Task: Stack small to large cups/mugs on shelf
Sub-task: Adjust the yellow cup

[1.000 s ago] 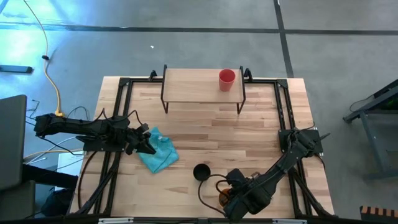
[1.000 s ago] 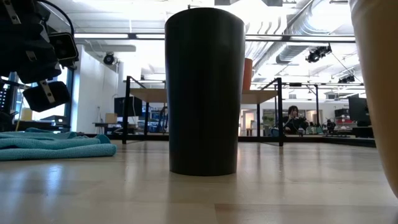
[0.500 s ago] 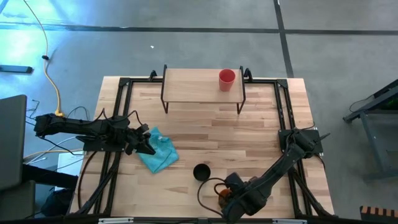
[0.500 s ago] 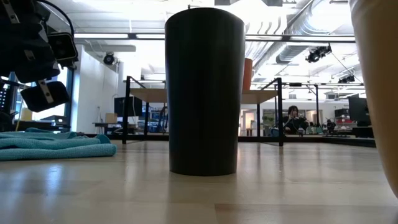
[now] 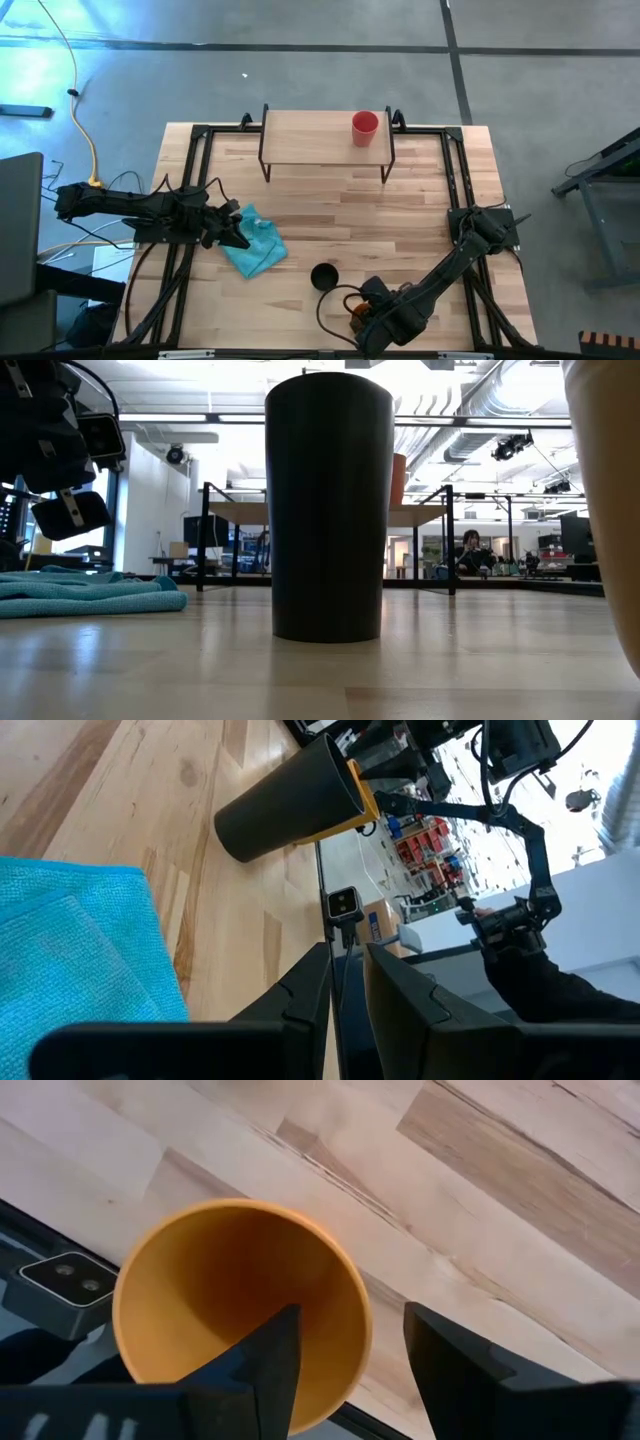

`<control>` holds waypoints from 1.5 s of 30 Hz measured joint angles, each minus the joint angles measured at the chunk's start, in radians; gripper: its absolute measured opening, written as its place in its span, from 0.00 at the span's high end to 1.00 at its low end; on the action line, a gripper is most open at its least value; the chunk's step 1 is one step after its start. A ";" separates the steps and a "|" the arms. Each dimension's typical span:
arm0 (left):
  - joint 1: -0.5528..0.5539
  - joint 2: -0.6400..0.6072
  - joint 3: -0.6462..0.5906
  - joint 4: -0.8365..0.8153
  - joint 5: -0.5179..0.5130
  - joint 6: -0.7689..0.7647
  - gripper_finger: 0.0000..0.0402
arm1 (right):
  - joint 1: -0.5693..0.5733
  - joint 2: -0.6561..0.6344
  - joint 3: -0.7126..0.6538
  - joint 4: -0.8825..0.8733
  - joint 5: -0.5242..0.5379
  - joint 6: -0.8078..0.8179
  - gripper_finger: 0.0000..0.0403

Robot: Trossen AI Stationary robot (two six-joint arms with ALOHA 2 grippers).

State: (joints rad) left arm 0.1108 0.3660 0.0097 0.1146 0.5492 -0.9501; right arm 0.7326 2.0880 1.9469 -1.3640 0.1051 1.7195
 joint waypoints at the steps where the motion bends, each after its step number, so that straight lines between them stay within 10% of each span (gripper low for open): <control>1: 0.000 0.000 0.000 0.000 0.000 0.000 0.86 | 0.000 0.000 0.000 0.000 0.000 0.000 0.58; 45: 0.000 0.000 0.000 -0.001 0.000 0.029 0.86 | -0.038 0.000 0.000 0.045 -0.008 -0.053 0.58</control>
State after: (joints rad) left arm 0.1108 0.3659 0.0097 0.1135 0.5491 -0.9211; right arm 0.6949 2.0880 1.9469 -1.3193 0.0975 1.6665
